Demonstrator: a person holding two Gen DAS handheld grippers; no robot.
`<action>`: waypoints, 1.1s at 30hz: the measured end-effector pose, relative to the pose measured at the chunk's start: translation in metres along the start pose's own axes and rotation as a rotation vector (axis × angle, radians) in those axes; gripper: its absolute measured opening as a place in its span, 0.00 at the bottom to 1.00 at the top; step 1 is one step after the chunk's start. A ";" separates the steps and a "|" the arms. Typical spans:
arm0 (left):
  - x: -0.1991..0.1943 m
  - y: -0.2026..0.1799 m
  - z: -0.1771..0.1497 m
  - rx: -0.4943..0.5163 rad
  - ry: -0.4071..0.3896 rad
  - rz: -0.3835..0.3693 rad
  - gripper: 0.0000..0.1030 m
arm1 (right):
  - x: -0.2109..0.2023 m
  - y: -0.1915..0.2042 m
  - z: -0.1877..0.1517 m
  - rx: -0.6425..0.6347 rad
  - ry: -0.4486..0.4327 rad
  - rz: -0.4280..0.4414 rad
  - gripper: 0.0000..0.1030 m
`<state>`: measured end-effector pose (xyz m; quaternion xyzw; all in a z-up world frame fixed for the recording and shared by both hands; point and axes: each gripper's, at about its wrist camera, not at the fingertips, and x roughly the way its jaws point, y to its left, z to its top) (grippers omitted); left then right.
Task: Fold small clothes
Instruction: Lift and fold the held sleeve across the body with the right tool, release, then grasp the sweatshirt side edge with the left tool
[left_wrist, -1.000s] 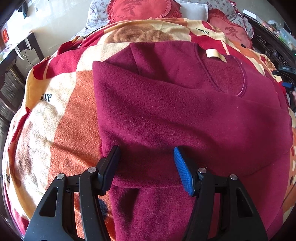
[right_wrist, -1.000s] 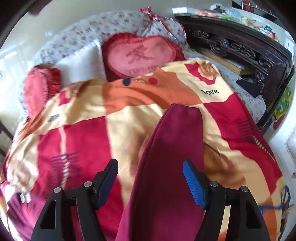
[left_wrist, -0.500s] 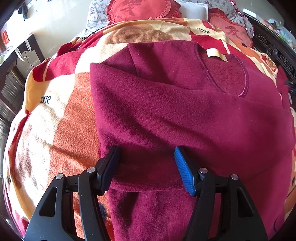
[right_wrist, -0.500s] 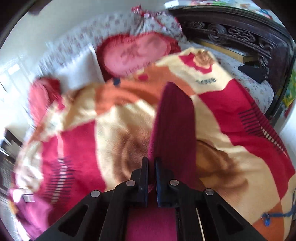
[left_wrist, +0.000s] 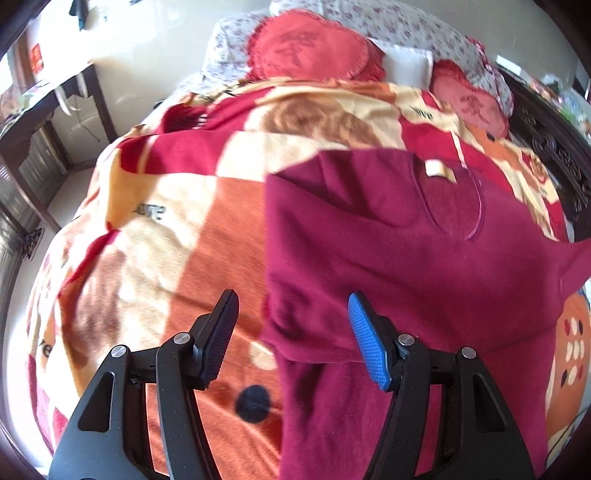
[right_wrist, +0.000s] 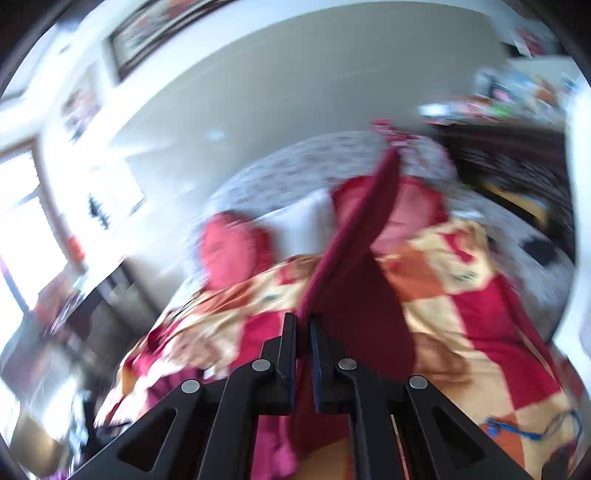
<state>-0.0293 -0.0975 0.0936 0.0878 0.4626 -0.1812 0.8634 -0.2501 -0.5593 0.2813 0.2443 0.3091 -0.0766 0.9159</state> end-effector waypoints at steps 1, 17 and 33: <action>-0.002 0.004 0.001 -0.010 -0.004 0.001 0.60 | 0.001 0.023 -0.002 -0.048 0.015 0.043 0.06; -0.008 0.032 -0.002 -0.090 -0.002 -0.025 0.60 | 0.200 0.189 -0.219 -0.220 0.687 0.273 0.23; 0.049 -0.034 -0.004 0.074 0.088 -0.100 0.60 | 0.095 0.108 -0.189 -0.095 0.525 0.194 0.47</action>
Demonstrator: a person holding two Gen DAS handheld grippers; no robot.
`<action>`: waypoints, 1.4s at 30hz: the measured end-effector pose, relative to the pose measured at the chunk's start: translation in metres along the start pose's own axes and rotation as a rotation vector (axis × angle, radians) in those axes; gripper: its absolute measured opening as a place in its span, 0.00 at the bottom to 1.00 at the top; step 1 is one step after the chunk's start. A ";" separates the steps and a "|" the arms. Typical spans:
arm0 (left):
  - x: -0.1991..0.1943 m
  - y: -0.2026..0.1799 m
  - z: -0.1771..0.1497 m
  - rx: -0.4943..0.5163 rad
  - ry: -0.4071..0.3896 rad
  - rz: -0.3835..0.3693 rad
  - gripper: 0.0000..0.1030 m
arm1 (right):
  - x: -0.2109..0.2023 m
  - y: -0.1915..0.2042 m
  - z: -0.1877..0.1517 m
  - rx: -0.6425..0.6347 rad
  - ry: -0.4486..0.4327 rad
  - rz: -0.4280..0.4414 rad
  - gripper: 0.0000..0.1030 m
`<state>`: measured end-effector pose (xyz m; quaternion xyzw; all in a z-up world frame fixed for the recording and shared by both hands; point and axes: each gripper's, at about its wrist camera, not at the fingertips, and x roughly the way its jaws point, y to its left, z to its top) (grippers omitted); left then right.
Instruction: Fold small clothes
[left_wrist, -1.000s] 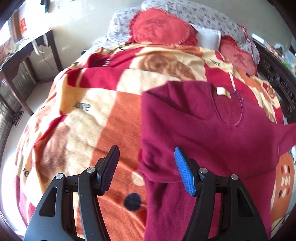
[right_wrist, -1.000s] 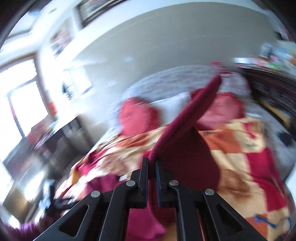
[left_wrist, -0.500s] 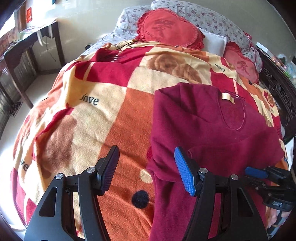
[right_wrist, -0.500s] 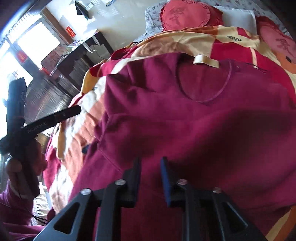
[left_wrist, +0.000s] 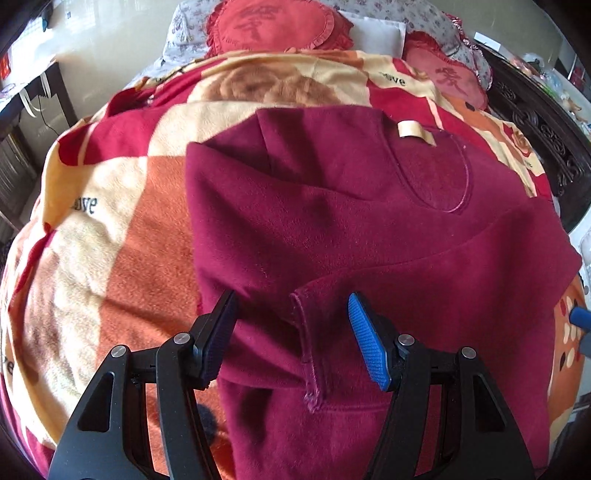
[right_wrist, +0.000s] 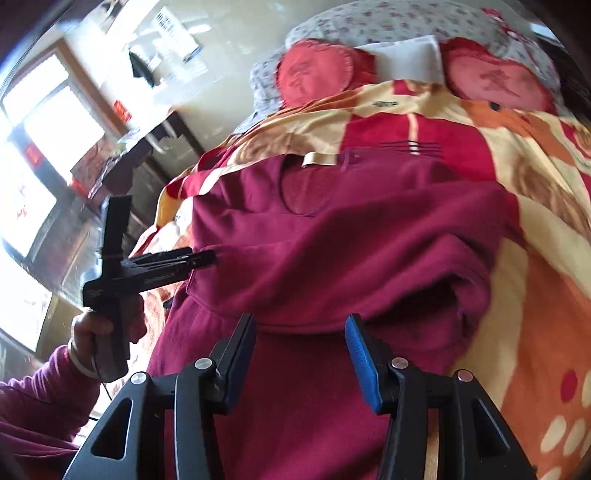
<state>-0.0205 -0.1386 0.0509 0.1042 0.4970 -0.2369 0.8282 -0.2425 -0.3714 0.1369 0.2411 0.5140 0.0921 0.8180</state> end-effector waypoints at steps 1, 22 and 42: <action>0.001 0.000 0.000 -0.003 0.001 -0.001 0.60 | -0.002 -0.003 -0.003 0.014 -0.003 0.007 0.47; -0.018 -0.010 0.010 0.079 -0.065 0.004 0.07 | -0.007 -0.019 -0.018 0.109 -0.031 0.007 0.47; -0.037 0.019 0.044 0.006 -0.096 0.043 0.07 | 0.015 -0.035 0.003 -0.152 -0.085 -0.517 0.39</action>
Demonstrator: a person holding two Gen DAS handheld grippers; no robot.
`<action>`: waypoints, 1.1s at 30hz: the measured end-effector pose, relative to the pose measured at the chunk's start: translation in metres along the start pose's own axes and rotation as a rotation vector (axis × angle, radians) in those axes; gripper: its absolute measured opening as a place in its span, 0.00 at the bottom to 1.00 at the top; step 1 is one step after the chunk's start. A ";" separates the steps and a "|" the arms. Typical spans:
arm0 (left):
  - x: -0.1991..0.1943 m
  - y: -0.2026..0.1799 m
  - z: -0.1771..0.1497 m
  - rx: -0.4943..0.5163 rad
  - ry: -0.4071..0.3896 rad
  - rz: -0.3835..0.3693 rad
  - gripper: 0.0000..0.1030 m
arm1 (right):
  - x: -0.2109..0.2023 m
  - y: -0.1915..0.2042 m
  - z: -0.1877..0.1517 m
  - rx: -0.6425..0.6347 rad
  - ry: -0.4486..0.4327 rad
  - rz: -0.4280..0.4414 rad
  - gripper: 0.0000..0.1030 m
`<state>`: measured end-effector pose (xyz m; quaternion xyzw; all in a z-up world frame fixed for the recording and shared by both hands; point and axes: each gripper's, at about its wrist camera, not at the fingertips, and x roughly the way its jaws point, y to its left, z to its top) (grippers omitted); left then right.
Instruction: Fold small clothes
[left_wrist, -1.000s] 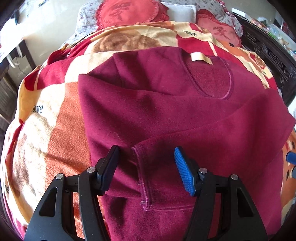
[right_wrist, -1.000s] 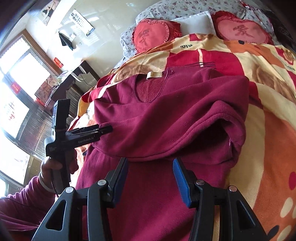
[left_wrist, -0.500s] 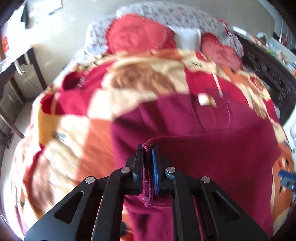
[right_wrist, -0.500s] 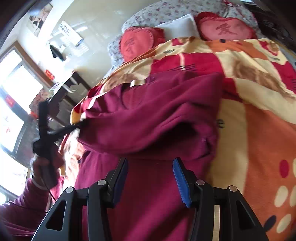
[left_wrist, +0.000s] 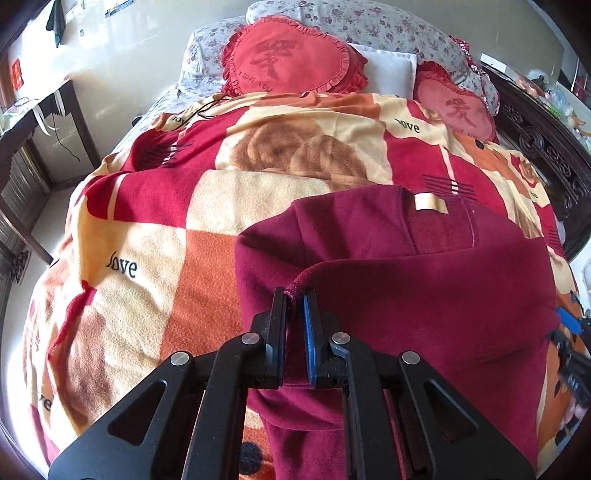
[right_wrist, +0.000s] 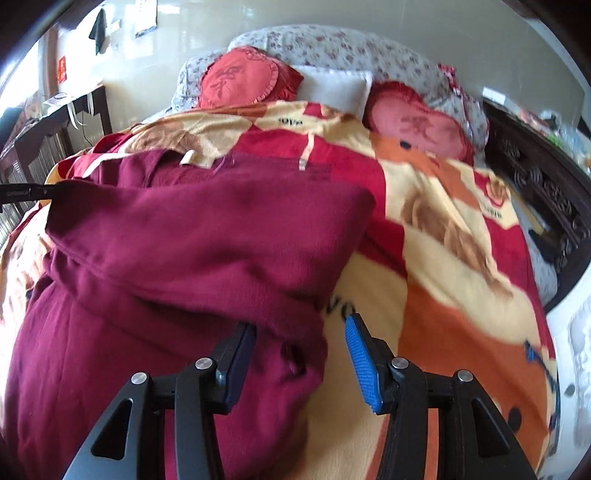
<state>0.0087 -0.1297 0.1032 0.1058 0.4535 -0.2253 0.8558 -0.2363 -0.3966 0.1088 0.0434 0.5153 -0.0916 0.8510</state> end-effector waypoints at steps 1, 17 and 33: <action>-0.001 -0.001 0.000 0.004 0.000 -0.001 0.07 | 0.001 -0.003 0.003 0.018 -0.013 0.024 0.25; 0.035 -0.002 -0.019 -0.002 0.076 -0.008 0.07 | -0.027 -0.077 -0.053 0.368 0.063 0.093 0.05; 0.047 -0.007 -0.020 0.020 0.084 0.025 0.07 | 0.014 -0.032 -0.027 0.253 0.098 0.049 0.28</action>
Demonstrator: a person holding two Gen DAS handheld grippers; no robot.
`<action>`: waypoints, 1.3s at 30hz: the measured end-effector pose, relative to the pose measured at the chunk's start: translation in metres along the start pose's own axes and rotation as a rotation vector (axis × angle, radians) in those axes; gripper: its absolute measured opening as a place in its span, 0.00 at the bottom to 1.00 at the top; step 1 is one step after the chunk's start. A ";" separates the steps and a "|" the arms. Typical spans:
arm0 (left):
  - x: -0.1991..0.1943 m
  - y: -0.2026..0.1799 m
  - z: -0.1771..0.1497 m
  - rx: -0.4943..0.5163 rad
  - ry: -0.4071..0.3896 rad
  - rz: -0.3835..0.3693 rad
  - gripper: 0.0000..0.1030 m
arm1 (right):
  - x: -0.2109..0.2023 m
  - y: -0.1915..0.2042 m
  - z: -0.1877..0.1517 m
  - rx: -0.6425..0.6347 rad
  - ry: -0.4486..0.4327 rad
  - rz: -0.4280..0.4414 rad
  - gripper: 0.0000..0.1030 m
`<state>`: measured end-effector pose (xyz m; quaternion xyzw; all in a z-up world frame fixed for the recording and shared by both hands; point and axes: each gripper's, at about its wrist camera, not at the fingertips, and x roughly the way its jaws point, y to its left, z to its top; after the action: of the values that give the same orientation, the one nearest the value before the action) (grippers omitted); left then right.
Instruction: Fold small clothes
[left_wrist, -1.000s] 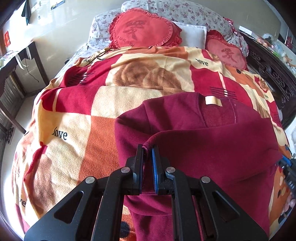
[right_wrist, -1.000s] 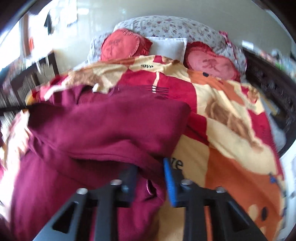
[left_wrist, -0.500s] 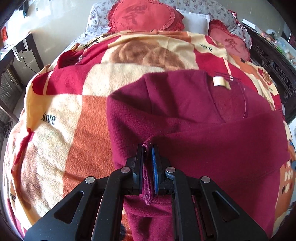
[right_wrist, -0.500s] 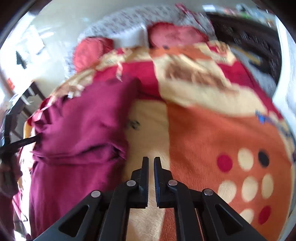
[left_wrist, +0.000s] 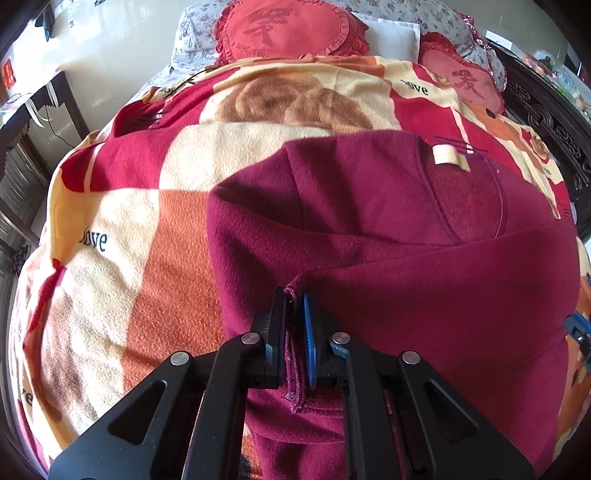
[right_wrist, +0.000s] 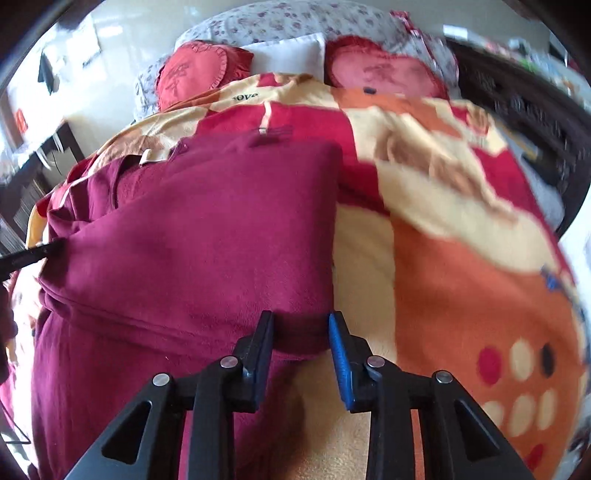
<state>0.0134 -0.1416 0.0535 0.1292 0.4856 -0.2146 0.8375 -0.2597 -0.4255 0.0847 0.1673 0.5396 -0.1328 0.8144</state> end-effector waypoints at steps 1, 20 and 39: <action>0.000 0.000 -0.001 0.000 -0.001 0.001 0.07 | -0.003 -0.003 -0.002 0.010 -0.010 0.013 0.28; -0.051 -0.007 0.000 -0.003 -0.072 -0.061 0.30 | -0.029 0.044 0.047 -0.102 -0.078 0.005 0.28; 0.005 -0.013 -0.025 -0.008 0.006 -0.027 0.59 | 0.033 0.032 0.064 -0.092 -0.020 -0.021 0.33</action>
<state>-0.0100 -0.1433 0.0367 0.1200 0.4909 -0.2235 0.8335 -0.1807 -0.4243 0.0816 0.1227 0.5388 -0.1179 0.8250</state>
